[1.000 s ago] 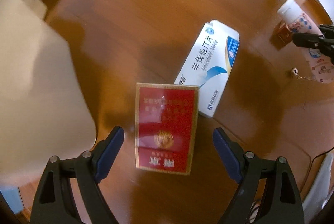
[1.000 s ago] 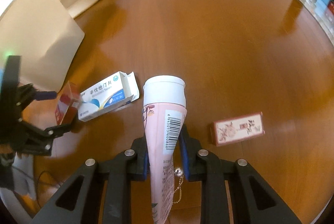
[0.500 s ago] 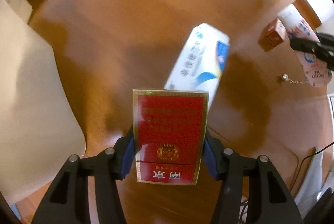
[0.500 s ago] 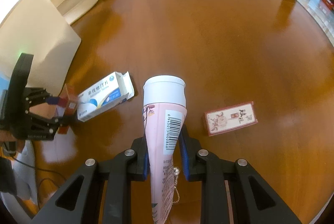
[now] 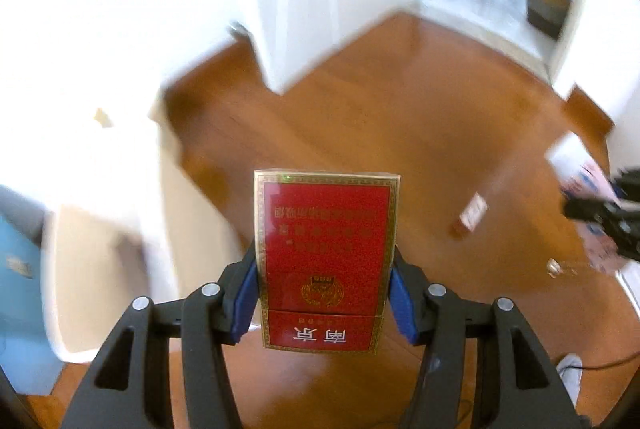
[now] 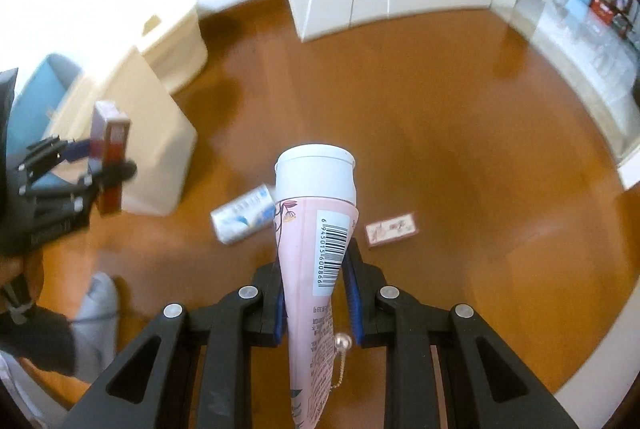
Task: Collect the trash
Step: 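Carry the red cigarette box over the wastebasket and open the left tool, then lower the pink tube into the wastebasket and open the right tool, then grasp the rose-oil box with the right tool while the left tool grasps the white medicine box, then carry the white medicine box over the wastebasket and open the left tool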
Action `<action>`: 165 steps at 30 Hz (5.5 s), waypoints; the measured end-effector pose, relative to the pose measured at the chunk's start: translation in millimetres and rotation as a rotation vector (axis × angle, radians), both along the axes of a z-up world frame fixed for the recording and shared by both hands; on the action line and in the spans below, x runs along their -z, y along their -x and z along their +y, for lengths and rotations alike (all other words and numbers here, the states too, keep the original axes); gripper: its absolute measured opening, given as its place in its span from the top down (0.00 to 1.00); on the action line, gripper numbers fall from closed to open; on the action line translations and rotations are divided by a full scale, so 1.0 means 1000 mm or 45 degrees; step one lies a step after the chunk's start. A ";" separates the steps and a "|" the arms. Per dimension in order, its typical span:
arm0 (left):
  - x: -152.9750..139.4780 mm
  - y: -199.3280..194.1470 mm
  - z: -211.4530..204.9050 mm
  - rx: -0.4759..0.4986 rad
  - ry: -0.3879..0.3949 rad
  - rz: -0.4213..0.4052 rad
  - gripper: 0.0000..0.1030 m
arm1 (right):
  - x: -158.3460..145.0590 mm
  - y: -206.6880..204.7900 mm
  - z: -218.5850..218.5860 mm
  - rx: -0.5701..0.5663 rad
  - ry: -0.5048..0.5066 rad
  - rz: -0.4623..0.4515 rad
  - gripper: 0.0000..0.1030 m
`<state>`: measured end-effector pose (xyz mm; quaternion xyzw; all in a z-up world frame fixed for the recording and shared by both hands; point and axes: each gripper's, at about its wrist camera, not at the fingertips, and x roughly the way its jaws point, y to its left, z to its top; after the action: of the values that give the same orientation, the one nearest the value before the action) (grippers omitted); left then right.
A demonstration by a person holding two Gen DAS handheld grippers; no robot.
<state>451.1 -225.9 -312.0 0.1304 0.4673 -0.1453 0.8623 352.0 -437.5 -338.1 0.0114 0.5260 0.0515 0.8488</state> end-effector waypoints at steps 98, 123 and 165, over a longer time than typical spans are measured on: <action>-0.150 0.027 0.081 -0.146 -0.074 -0.175 0.00 | -0.004 -0.031 -0.074 0.824 -0.130 0.207 0.18; 0.066 0.028 -0.010 -0.078 -0.144 -0.004 0.00 | 0.267 -0.092 -0.101 1.091 -0.160 0.457 0.58; 0.261 -0.050 -0.080 0.527 -0.196 0.573 0.50 | 0.168 0.009 -0.148 0.762 -0.297 0.176 0.69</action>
<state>500.8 -305.6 -572.9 0.2522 0.6196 -0.3072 0.6768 343.0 -585.7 -505.8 0.2663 0.5463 -0.1412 0.7815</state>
